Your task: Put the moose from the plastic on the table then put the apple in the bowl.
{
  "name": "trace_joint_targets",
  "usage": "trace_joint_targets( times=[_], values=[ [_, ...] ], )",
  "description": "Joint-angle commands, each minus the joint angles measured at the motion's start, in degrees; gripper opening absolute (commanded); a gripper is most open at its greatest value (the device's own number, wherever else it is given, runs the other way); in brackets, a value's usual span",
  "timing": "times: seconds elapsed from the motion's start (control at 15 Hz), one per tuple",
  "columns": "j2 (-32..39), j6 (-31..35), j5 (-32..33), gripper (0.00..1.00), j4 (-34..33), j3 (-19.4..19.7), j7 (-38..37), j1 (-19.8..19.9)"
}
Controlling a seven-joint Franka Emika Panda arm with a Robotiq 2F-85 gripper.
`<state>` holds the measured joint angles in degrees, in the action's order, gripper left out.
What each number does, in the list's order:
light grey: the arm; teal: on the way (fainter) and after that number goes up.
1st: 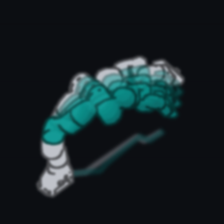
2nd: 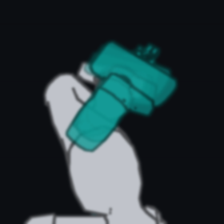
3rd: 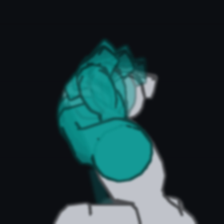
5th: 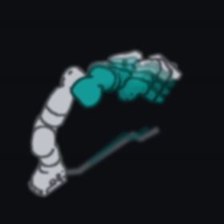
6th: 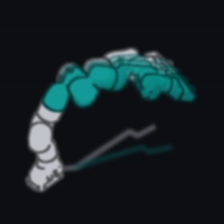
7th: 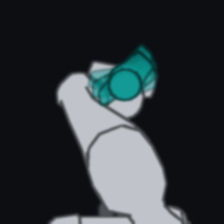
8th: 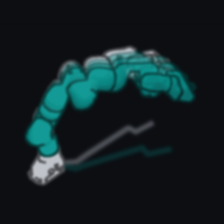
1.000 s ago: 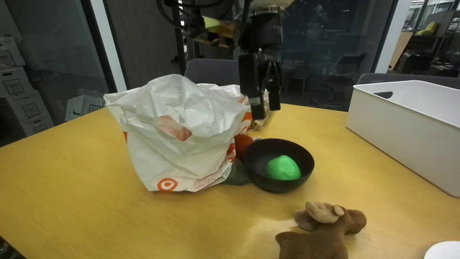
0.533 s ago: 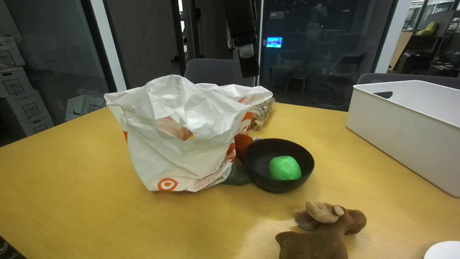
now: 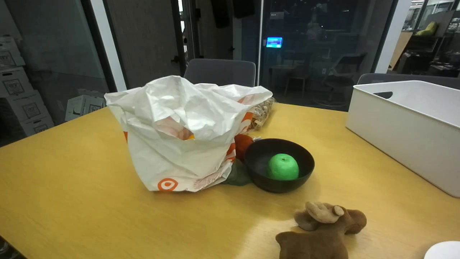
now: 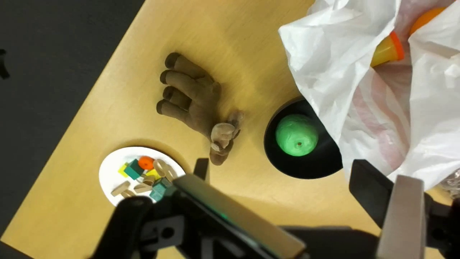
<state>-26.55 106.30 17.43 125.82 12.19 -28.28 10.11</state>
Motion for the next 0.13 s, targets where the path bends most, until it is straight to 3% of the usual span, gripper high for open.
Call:
trace_joint_targets(
  times=[0.0,0.07],
  values=[
    [0.0,0.2,-1.3,1.00,0.0,-2.1,2.0,2.7],
    [-0.1,0.2,-1.3,1.00,0.1,-2.1,2.6,2.6]
  ],
)
